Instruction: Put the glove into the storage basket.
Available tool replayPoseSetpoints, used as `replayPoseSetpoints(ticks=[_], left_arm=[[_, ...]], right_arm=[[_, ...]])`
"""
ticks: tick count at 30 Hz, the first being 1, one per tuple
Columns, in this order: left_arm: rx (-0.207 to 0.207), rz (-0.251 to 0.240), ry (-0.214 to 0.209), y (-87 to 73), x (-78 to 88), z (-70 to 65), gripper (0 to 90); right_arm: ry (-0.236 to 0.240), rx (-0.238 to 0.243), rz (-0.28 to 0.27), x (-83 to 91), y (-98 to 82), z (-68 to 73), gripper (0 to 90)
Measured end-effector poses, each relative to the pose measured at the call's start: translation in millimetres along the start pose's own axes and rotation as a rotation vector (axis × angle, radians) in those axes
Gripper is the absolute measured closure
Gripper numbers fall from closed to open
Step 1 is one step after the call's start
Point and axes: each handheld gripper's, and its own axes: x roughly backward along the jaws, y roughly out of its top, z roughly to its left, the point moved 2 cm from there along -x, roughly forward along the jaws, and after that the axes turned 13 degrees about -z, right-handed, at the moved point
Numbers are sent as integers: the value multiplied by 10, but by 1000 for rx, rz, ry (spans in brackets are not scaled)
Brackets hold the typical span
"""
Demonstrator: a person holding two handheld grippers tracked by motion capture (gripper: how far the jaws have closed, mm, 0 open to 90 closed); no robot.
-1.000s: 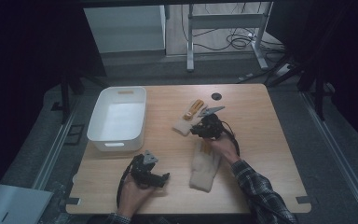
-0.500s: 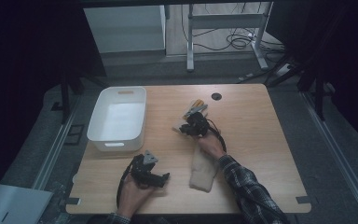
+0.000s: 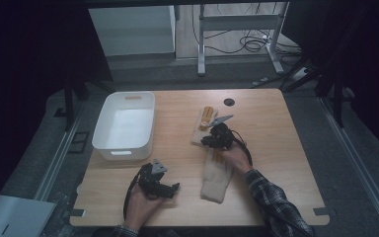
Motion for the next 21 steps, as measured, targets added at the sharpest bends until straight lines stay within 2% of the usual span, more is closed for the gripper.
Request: replayPoseSetpoints(ticks=[2,6,12,17,21], left_arm=[[0,0,0,0,0,0,10],[-3,5,-1,1,3,3,10],[-2,2,0,0,1,2,10],[0,0,-1,0,0,0,10],[-2,0,-2,0,1,0,12]], right_arm=[[-6,-1,2,61,-17,-7,734],[-61,7,-36,126,74,-71,621],[-116,-25,-62,-43,198,-210,471],[-181,-4,-68,-192,261,-319,400],[-187,9,-59,-303,306,-362,371]])
